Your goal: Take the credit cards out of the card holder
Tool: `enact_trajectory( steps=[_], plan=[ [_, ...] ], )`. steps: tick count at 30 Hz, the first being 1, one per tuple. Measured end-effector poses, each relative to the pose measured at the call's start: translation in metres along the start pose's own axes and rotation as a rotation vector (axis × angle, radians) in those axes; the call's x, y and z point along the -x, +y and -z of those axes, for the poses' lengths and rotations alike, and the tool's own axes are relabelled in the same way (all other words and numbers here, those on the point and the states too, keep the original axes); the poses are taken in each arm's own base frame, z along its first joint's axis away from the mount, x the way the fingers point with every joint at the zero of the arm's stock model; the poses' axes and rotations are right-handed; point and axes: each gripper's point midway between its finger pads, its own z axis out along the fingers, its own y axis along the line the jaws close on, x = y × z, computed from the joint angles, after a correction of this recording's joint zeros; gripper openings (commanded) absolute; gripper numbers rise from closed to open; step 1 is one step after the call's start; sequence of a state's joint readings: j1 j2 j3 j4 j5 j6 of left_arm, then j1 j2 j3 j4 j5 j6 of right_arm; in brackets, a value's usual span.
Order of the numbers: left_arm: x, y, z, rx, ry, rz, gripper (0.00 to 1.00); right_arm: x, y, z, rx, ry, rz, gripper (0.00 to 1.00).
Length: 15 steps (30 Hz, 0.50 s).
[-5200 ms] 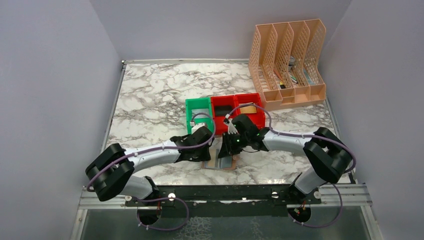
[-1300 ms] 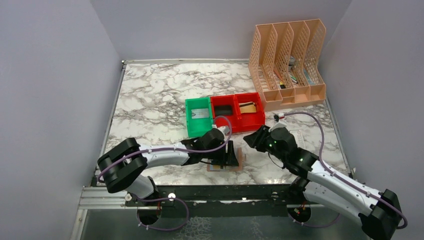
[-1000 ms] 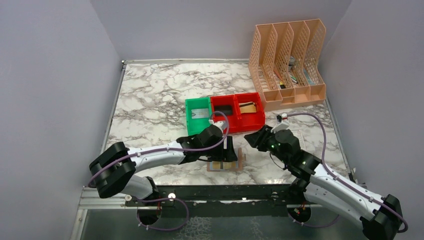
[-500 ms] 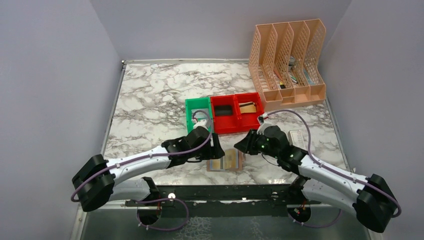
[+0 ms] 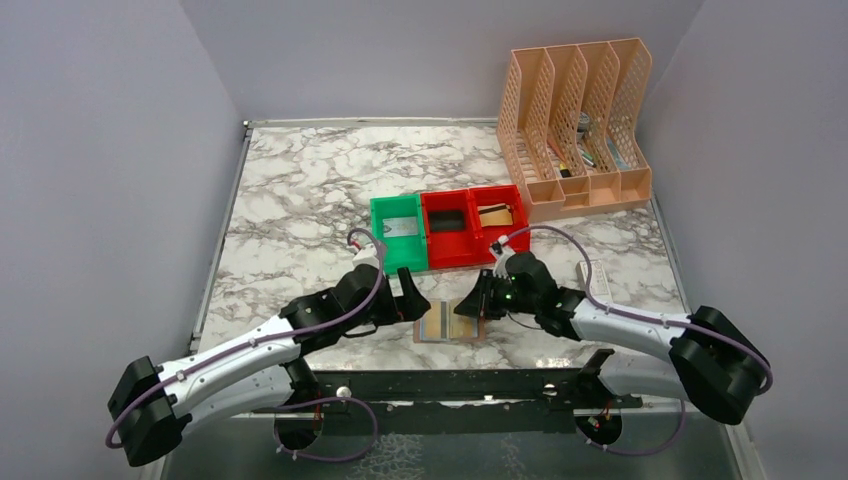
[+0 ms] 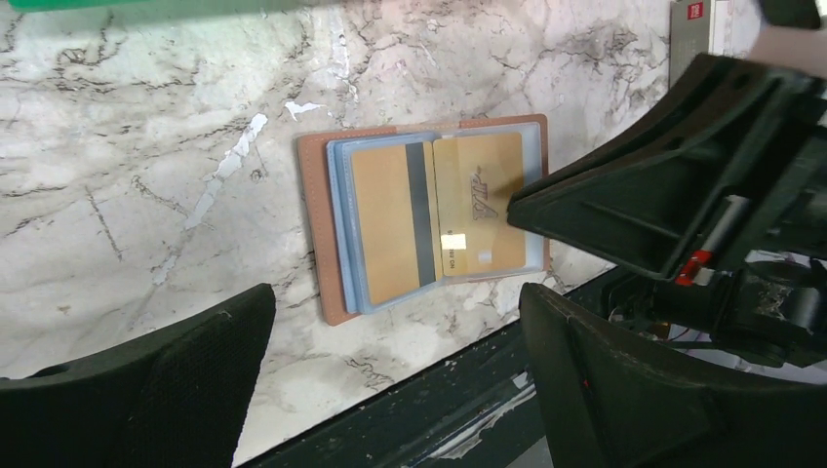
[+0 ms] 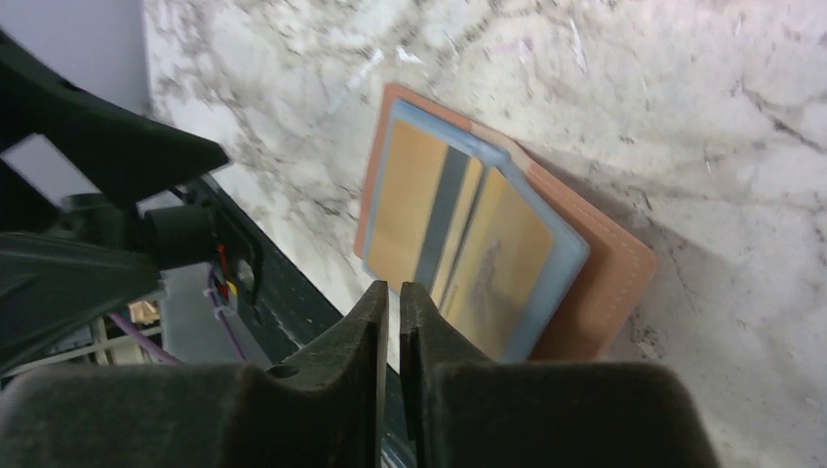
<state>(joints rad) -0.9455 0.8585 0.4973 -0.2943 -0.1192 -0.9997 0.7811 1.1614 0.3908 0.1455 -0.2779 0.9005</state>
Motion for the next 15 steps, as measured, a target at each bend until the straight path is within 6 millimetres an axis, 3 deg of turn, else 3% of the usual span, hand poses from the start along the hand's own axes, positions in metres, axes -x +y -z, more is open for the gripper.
enact_trajectory(
  steps=[4, 9, 15],
  plan=[
    [0.004, -0.001, 0.004, -0.013, -0.015, -0.011, 0.99, -0.014, -0.019, -0.005, -0.084, 0.040, -0.045, 0.04],
    [0.005, -0.013, 0.001, -0.070, -0.012, -0.052, 0.93, -0.036, -0.064, 0.005, -0.219, 0.022, -0.128, 0.05],
    [-0.017, -0.022, -0.028, -0.107, 0.105, -0.087, 0.73, -0.039, -0.068, 0.011, -0.182, -0.032, -0.154, 0.05]
  ],
)
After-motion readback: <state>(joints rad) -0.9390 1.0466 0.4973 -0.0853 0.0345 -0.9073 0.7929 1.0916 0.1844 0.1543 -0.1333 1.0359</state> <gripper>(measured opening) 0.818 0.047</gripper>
